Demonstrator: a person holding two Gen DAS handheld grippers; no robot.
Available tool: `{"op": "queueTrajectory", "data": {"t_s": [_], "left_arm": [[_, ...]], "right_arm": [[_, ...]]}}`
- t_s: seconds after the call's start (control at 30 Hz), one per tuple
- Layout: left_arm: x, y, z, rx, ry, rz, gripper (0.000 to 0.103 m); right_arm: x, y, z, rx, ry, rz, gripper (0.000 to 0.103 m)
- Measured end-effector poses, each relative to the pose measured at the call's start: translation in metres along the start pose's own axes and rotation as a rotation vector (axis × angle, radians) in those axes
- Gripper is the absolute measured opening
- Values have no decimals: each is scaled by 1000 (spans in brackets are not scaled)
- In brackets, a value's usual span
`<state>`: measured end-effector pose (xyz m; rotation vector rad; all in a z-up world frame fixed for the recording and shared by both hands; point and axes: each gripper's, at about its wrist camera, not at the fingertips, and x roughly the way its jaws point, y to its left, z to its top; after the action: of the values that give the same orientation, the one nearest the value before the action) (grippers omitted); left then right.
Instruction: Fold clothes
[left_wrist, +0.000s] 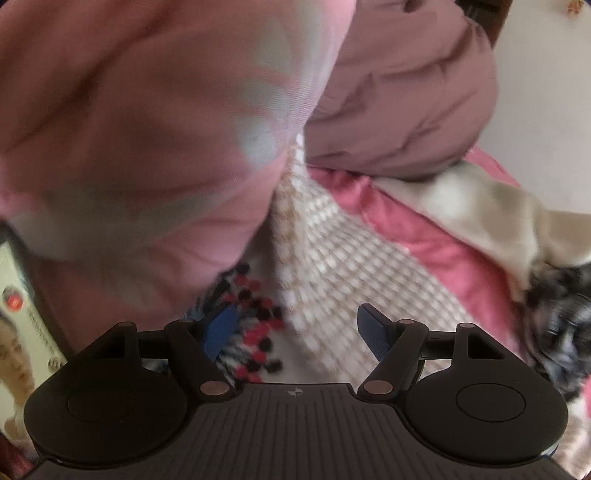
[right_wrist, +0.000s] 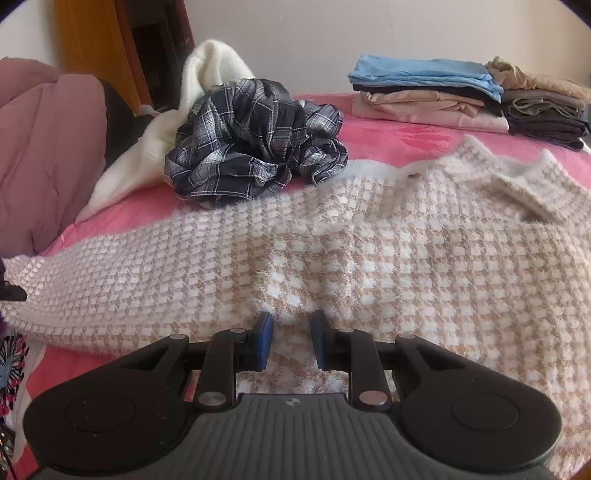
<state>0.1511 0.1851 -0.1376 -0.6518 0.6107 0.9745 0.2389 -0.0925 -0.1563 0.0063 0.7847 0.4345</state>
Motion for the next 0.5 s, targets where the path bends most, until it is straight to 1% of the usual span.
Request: {"op": "queueTrajectory", "data": {"t_s": [0.1, 0.13, 0.17, 0.2, 0.23, 0.27, 0.3, 0.33, 0.4, 0.43, 0.47, 0.5], "left_arm": [[10, -5, -1, 23, -31, 22, 73], [13, -8, -2, 35, -48, 25, 68], [15, -9, -4, 44, -63, 10, 62], [16, -10, -5, 50, -76, -14, 39], [14, -9, -5, 45, -87, -38, 26], [11, -8, -5, 33, -98, -62, 23], [7, -7, -4, 21, -109, -86, 16], [4, -6, -4, 9, -120, -110, 11], [-8, -9, -3, 17, -167, -166, 8], [-17, -13, -4, 38, -200, -198, 7], [-27, -18, -6, 68, -239, -231, 7], [-39, -25, -11, 115, -280, -282, 7]], "right_arm": [[0, 2, 1, -5, 7, -4, 24], [-1, 1, 1, -1, 8, -4, 24], [-1, 1, 1, 4, 9, -3, 24], [-2, 0, 2, 11, 10, -1, 24], [-3, 0, 2, 18, 11, 1, 24], [-4, -1, 2, 25, 13, 4, 24], [-5, -2, 3, 34, 14, 8, 24], [-8, -4, 4, 48, 14, 15, 24], [-16, -9, 5, 74, 7, 23, 24], [-21, -11, 5, 83, 2, 18, 25], [-27, -15, 5, 91, -6, 3, 25], [-35, -19, 4, 103, -15, -9, 25]]}}
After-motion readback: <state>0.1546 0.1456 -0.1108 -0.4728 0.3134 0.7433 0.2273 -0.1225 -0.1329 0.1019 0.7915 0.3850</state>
